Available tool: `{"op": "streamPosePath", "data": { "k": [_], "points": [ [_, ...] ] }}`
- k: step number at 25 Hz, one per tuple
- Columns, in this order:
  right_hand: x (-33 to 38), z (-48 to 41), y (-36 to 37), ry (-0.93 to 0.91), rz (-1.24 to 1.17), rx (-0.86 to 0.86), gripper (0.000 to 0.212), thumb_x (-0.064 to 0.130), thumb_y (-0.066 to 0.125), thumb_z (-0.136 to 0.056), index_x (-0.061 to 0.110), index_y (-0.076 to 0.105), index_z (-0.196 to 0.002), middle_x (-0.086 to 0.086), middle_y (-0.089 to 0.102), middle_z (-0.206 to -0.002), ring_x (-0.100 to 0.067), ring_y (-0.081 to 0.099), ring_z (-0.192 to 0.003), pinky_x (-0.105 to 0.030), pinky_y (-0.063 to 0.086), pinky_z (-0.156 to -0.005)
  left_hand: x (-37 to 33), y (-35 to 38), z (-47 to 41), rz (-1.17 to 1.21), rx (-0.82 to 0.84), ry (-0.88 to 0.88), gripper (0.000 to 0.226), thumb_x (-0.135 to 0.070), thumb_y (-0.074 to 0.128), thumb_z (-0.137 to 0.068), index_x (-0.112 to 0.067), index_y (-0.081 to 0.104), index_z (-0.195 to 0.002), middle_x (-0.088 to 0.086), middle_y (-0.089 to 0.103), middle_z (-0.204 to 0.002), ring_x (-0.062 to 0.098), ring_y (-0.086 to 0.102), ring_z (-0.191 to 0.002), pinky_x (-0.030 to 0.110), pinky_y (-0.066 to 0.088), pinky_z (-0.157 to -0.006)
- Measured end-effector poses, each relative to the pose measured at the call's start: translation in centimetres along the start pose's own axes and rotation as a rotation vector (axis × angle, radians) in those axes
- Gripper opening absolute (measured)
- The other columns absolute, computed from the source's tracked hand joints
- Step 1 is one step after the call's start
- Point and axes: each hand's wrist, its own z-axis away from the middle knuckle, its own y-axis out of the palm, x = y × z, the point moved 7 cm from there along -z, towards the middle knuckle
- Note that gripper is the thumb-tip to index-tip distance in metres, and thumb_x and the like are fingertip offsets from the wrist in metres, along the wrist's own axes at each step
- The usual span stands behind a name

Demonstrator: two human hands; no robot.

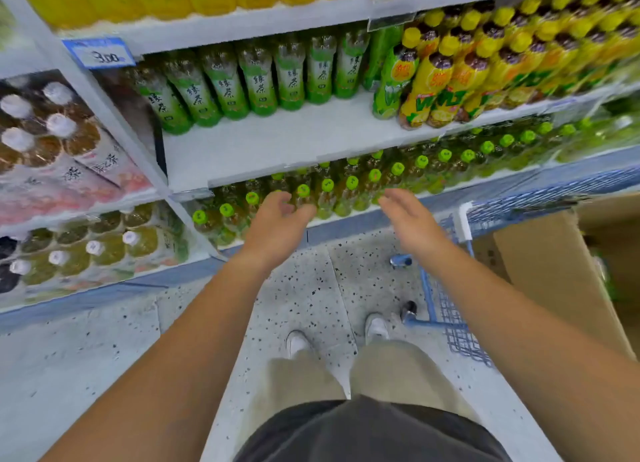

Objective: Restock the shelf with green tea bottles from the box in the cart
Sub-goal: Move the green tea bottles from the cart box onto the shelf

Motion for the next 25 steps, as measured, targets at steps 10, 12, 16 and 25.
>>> {"op": "streamPosePath", "data": {
  "k": [10, 12, 16, 25],
  "points": [
    [-4.0, 12.9, -9.6, -0.044, 0.012, -0.138, 0.052, 0.052, 0.045, -0.101, 0.032, 0.040, -0.148, 0.013, 0.047, -0.137, -0.001, 0.047, -0.115, -0.021, 0.038, -0.087, -3.3, 5.0, 10.6, -0.044, 0.099, 0.152, 0.056, -0.054, 0.060, -0.094, -0.027, 0.049, -0.142, -0.011, 0.052, -0.134, 0.013, 0.051, -0.118, 0.036, 0.044, -0.097],
    [-5.6, 14.2, -12.7, -0.037, -0.008, -0.177, 0.053, 0.052, 0.046, -0.100, 0.029, 0.042, -0.148, 0.009, 0.047, -0.144, -0.008, 0.046, -0.125, -0.031, 0.038, -0.099, -5.1, 6.7, 12.3, -0.043, 0.085, 0.198, 0.055, -0.054, 0.060, -0.094, -0.028, 0.050, -0.141, -0.011, 0.053, -0.135, 0.012, 0.052, -0.117, 0.036, 0.045, -0.096],
    [-8.9, 16.4, -18.9, -0.068, -0.024, -0.226, 0.047, 0.044, 0.048, -0.101, 0.021, 0.048, -0.143, -0.001, 0.053, -0.144, -0.014, 0.050, -0.128, -0.031, 0.037, -0.102, -8.2, 12.4, 15.0, -0.035, 0.081, 0.230, 0.055, -0.056, 0.058, -0.094, -0.029, 0.050, -0.141, -0.012, 0.052, -0.133, 0.011, 0.052, -0.113, 0.030, 0.045, -0.084],
    [-20.0, 22.9, -33.2, -0.011, -0.048, -0.264, 0.034, 0.042, 0.042, -0.104, 0.024, 0.056, -0.129, 0.000, 0.063, -0.122, -0.019, 0.056, -0.117, -0.034, 0.043, -0.095, -11.1, 32.9, 22.5, -0.025, 0.234, 0.190, 0.040, -0.052, 0.058, -0.096, -0.030, 0.058, -0.130, -0.013, 0.053, -0.123, 0.006, 0.052, -0.103, 0.034, 0.038, -0.089]
  ]
}}
